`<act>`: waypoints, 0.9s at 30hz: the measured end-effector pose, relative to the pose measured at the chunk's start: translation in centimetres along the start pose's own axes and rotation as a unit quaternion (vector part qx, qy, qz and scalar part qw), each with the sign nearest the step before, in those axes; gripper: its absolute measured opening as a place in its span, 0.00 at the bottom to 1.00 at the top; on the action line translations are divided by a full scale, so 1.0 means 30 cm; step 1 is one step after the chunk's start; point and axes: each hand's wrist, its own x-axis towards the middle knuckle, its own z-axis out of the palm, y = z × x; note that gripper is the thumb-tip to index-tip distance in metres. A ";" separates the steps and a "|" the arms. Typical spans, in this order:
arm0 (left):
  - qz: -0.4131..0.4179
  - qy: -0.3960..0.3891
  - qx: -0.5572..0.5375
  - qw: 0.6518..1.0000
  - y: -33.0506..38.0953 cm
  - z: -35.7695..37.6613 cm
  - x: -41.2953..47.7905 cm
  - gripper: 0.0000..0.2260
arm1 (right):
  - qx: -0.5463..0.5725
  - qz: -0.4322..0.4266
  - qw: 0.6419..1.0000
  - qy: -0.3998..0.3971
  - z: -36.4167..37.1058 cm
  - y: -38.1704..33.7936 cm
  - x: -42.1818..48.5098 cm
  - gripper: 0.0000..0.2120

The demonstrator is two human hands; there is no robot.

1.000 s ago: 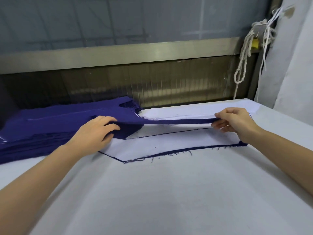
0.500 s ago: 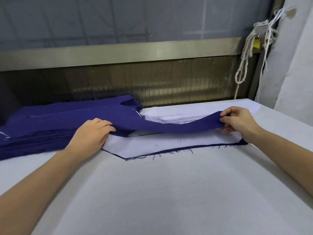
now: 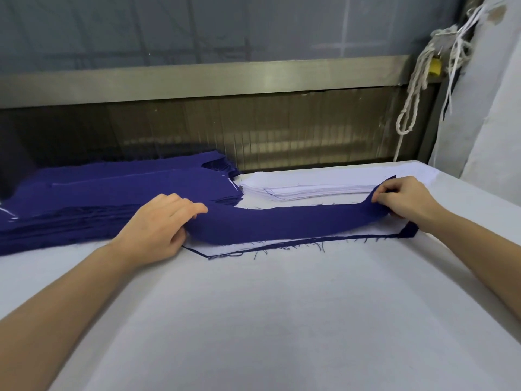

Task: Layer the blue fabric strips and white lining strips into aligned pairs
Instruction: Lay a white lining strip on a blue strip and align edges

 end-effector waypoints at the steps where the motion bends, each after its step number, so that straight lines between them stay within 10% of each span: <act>1: 0.007 -0.004 0.017 1.000 -0.003 -0.001 0.000 0.20 | -0.013 -0.004 1.000 -0.004 0.000 0.002 0.000 0.12; 9: -0.178 -0.065 0.031 0.981 -0.065 0.011 -0.041 0.18 | -0.105 -0.050 0.993 0.016 0.002 0.026 0.008 0.07; 27: -0.146 0.025 -0.148 0.978 -0.048 -0.010 -0.053 0.12 | -0.170 -0.023 0.985 0.030 -0.023 0.018 0.029 0.18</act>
